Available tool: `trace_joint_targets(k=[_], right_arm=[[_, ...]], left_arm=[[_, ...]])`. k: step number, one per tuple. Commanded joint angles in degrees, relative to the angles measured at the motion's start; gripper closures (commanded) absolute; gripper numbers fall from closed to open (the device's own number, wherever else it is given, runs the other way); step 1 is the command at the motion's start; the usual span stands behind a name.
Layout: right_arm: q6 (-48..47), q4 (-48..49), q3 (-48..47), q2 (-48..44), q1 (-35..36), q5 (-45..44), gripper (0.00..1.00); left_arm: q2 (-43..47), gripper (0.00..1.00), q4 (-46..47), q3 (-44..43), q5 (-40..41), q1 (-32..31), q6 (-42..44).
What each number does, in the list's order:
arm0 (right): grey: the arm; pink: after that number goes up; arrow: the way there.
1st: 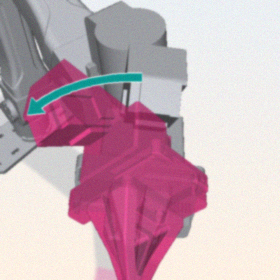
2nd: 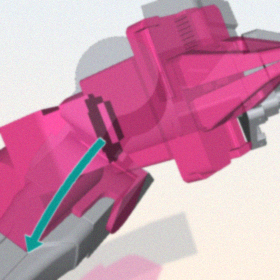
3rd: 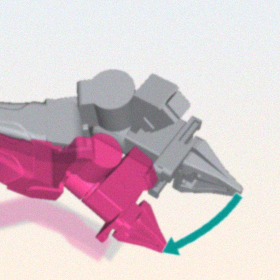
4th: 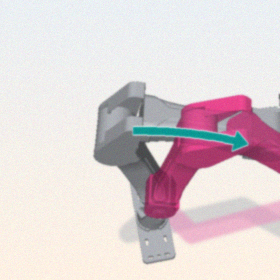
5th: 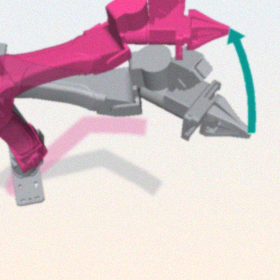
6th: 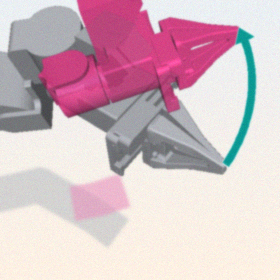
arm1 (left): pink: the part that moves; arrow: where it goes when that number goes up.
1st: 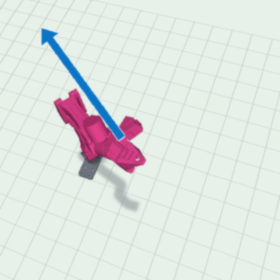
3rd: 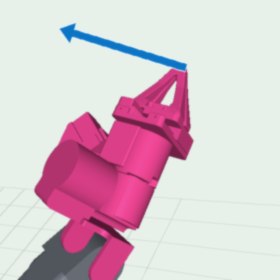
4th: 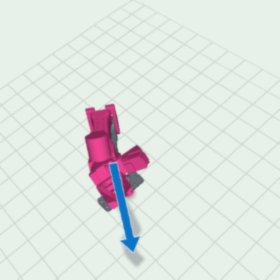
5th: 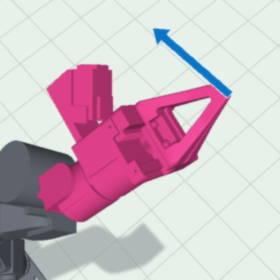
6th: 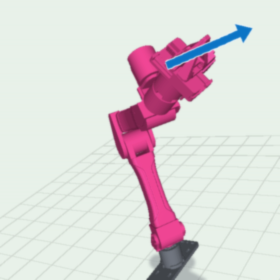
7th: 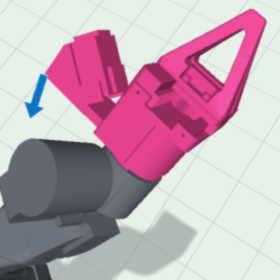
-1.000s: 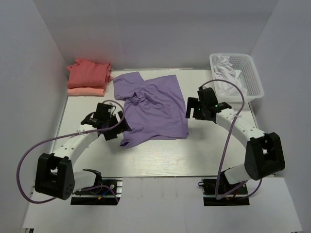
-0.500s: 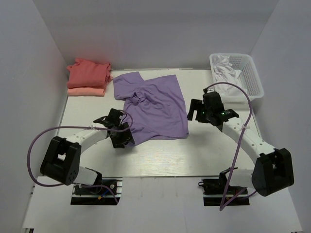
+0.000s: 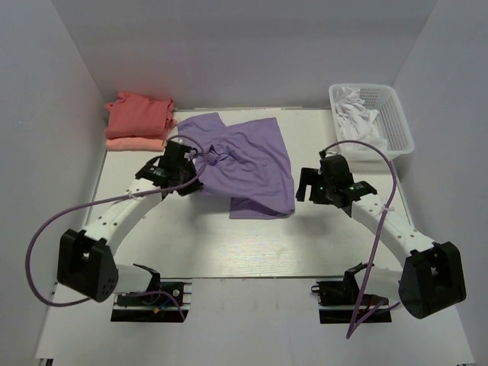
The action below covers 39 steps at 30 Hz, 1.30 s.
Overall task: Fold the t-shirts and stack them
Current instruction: Flatten out the tshirt
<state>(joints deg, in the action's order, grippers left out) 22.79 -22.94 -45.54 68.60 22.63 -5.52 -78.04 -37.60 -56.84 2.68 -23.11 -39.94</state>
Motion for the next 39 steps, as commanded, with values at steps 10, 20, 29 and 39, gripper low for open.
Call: trace_joint_targets(k=[10,20,29,39], right_arm=[[-1.25,3.95,4.49,-1.63,2.41,4.81,0.1],[-0.55,5.97,5.81,2.77,4.88,6.22,0.1],[-0.2,9.3,3.53,8.13,7.77,10.08,0.1],[-0.37,9.84,-0.51,12.87,13.92,9.39,0.1]], left_arm=[[1.93,1.0,2.01,-16.97,-4.96,-0.27,6.28],[-1.5,1.0,-5.98,-29.2,10.3,1.05,6.55],[-10.36,1.0,-9.67,-45.51,13.23,1.05,9.7],[-17.41,1.0,-16.71,-55.75,24.74,1.58,10.59]])
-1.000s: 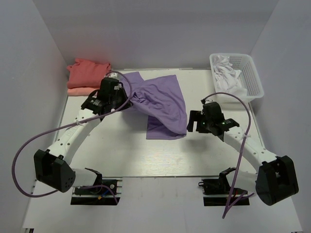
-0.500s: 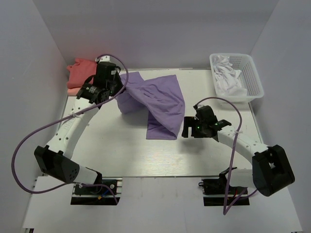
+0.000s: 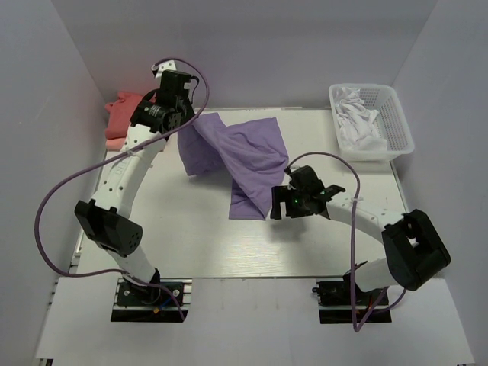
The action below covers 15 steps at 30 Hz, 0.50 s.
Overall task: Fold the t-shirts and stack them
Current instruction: Flatten out the tshirt
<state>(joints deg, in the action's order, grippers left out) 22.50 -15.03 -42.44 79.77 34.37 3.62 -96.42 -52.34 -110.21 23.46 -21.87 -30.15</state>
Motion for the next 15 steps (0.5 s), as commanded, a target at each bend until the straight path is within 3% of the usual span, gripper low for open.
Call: trace_joint_targets(k=[1,8,12,15], right_arm=[[-0.09,1.76,-4.75,2.4,2.63,0.42,0.1],[-8.26,5.35,-8.36,0.83,10.53,0.69,0.1],[-10.28,7.38,-12.04,3.19,14.57,4.28,0.1],[-11.07,6.41,-15.92,7.85,16.6,4.73,0.1]], left_arm=[[0.97,1.0,-1.46,-2.37,3.44,0.33,0.8],[-0.61,1.0,0.38,-3.6,0.62,0.95,2.64],[-0.61,1.0,3.21,-3.6,-4.9,0.95,5.19],[-0.61,1.0,1.9,-5.71,-0.46,0.95,5.19]])
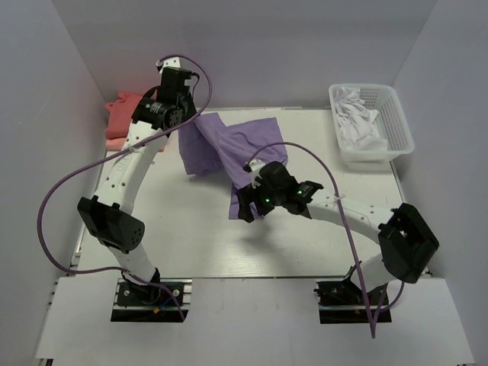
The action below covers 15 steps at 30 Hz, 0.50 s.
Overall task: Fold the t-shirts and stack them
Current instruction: Flatten out the tshirt
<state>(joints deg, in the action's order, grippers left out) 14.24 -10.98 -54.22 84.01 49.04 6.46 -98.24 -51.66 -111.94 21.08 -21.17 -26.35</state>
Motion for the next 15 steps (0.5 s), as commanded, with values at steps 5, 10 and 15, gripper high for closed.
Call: trace_joint_targets(k=[5,10,15], right_arm=[[-5.44,0.45,-10.46,12.9,4.48,0.32,0.1],[-2.83,-2.99,-15.48,16.98,5.37,-5.22,0.1],[3.42,-1.5,-11.0,14.62,5.37,-8.83,0.1]], left_arm=[[0.68,1.0,-0.2,-6.1,7.04,0.78,2.18],[1.2,1.0,-0.45,-6.61,13.52,0.78,1.48],[-0.55,1.0,-5.82,-19.61,23.56,1.92,3.13]])
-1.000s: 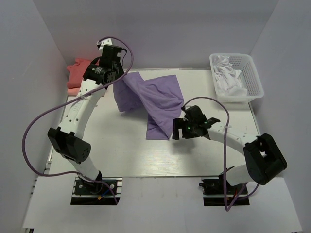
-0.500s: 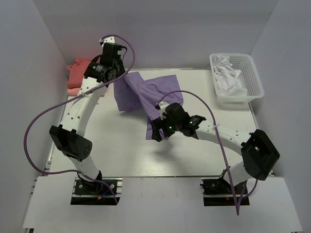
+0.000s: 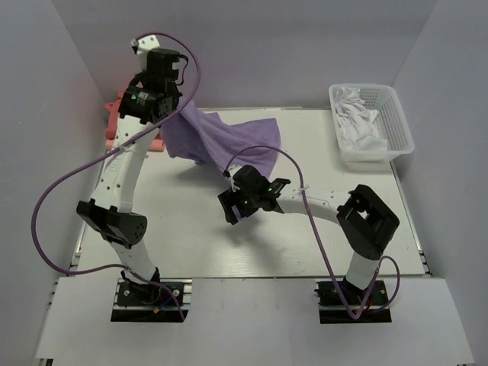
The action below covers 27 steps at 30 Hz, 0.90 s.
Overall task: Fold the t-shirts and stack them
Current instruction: Flatten out the tshirt
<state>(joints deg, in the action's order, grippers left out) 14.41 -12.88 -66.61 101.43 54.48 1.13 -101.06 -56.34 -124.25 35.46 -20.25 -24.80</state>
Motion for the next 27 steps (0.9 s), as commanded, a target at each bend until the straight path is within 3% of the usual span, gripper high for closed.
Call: trace_joint_targets(k=[1,7,12,17,24,27], right_arm=[[3.43,0.93,2.44,-3.42,0.01,-3.06,0.1],[3.25,6.2,8.76,-11.5,0.1,6.69,0.1],[4.12,4.98,8.52,-13.19,0.01,1.01,0.1],[7.46,0.32,2.11,-6.26,0.54,-4.03,0.1],[8.44,6.38,-4.31,2.89,4.58,-2.88,0.1],[8.09,6.12,-12.98,7.81,6.95,-4.02,0.1]], left_arm=[[4.27,1.0,-0.1,-7.33,10.4,1.61,2.29],[11.05,1.0,5.97,3.47,19.2,2.76,6.25],[11.76,1.0,8.0,5.51,14.73,3.29,7.31],[11.76,1.0,8.0,4.98,10.34,3.29,7.31],[10.62,1.0,7.47,4.45,9.19,3.29,7.31],[10.62,1.0,7.47,3.31,8.48,3.29,7.31]])
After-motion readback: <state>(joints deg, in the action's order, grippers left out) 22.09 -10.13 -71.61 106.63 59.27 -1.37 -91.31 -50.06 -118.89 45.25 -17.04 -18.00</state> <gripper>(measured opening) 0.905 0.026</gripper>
